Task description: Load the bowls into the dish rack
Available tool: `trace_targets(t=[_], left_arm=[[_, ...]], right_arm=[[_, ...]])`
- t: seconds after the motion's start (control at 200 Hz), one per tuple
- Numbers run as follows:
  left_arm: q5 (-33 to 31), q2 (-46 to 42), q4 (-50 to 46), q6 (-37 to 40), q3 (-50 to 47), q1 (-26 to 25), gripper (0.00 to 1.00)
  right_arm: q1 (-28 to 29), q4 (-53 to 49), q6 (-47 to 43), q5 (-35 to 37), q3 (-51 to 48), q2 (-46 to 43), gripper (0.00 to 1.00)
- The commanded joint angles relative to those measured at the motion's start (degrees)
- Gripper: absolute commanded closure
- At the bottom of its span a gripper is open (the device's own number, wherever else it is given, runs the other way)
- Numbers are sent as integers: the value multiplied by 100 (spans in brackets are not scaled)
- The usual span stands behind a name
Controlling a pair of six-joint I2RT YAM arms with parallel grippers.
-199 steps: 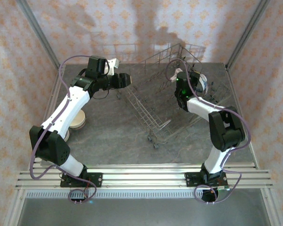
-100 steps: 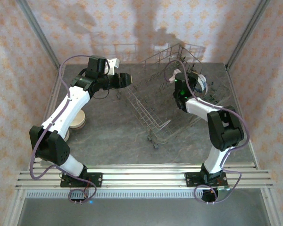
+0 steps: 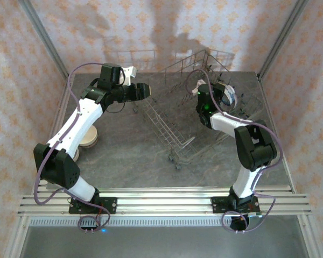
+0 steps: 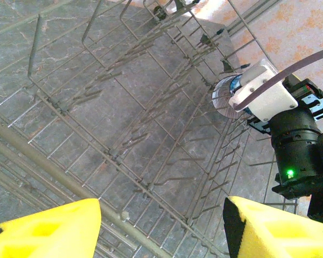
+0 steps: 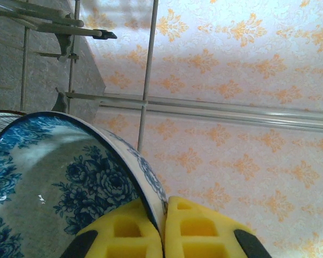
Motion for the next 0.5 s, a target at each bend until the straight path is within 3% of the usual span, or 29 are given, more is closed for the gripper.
trace_targets(t=[0.0, 0.495], left_arm=[[95, 22, 165, -1, 27, 56, 37], [139, 13, 236, -18, -25, 68, 37]], right_arm=[[48, -574, 215, -299, -136, 406, 100], [102, -275, -48, 159, -193, 592, 100]])
